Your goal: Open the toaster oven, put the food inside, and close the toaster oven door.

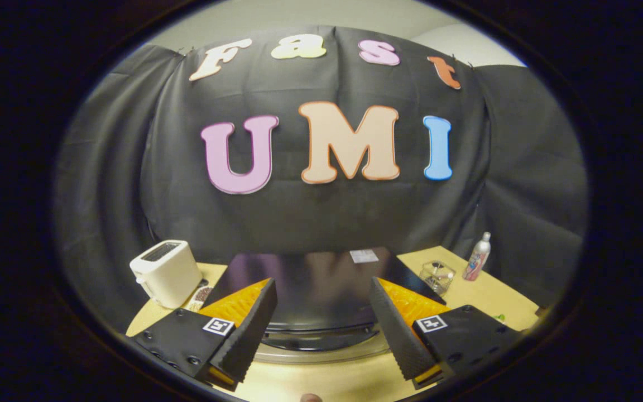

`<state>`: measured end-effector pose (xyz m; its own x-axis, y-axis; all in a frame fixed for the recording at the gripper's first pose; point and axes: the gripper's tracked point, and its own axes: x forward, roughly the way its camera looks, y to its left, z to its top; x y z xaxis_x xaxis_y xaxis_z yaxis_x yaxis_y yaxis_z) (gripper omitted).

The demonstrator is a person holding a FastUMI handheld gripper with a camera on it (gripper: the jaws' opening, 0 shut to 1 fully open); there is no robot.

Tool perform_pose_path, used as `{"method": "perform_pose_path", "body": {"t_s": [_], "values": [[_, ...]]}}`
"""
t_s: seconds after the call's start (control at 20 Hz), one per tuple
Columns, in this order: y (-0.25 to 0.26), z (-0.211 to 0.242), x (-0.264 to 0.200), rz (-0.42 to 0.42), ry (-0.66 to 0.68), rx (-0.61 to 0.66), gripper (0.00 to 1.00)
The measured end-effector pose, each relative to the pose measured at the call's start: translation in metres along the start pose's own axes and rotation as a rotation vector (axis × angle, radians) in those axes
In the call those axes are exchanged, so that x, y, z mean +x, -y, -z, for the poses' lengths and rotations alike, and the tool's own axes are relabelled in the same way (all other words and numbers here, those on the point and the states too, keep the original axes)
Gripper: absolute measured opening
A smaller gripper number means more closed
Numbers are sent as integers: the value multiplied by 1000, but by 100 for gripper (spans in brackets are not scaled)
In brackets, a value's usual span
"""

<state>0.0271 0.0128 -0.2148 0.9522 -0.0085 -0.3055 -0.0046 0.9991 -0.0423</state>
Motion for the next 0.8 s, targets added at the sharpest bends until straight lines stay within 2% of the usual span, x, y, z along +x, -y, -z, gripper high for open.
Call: {"method": "perform_pose_path", "body": {"t_s": [0.25, 0.35, 0.55, 0.8], "values": [[0, 47, 7, -1, -94, -33, 100], [0, 51, 6, -16, -97, 6, 100], [1, 57, -3, -21, -93, 1, 100], [8, 72, -34, -2, -120, 19, 100]]}}
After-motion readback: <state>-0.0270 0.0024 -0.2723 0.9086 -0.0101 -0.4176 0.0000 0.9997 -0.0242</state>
